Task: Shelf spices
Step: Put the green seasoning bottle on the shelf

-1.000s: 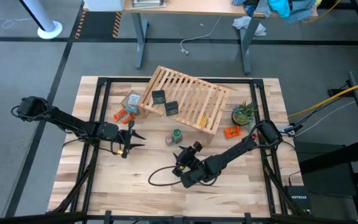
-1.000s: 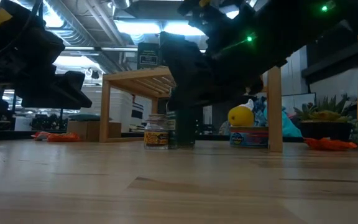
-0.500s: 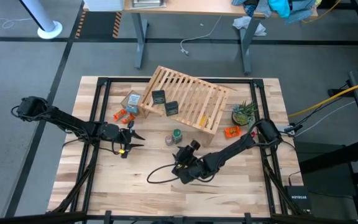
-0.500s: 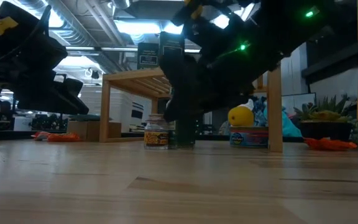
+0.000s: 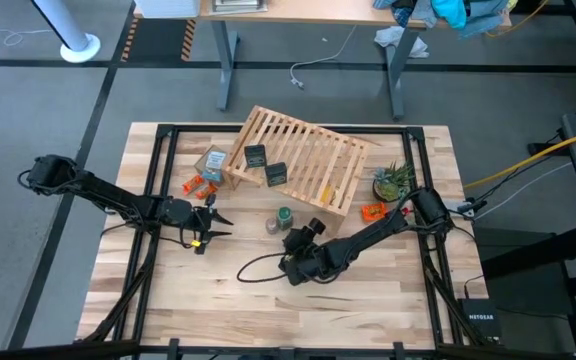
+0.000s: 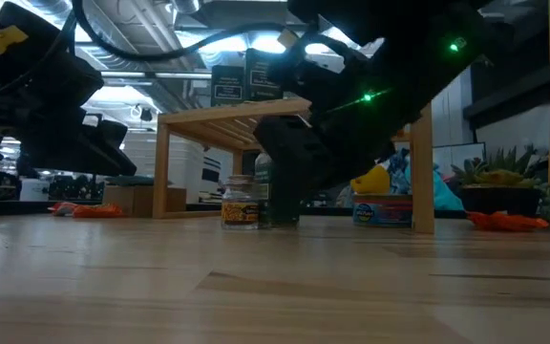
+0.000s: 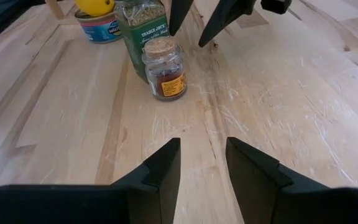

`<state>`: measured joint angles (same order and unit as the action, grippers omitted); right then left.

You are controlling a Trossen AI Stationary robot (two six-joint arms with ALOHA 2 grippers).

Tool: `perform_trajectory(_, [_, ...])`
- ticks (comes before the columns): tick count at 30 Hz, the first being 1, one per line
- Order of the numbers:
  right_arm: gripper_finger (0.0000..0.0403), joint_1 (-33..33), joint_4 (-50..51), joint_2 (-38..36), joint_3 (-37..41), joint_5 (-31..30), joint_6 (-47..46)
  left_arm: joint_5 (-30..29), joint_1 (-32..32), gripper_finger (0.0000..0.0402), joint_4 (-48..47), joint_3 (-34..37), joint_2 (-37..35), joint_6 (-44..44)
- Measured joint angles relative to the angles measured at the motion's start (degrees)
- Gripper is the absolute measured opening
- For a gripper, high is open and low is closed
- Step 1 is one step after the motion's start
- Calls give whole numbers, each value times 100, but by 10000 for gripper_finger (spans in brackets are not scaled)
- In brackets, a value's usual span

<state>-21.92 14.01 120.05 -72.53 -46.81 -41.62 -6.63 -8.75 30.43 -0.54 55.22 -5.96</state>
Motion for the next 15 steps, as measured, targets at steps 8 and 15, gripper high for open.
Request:
perform_trajectory(8, [198,-17,670,0,2,-99,-1093,0,0,123,0,0,0,0])
perform_trajectory(15, [198,-23,852,-38,2,-540,-1855,0,0,123,-1,0,0,0])
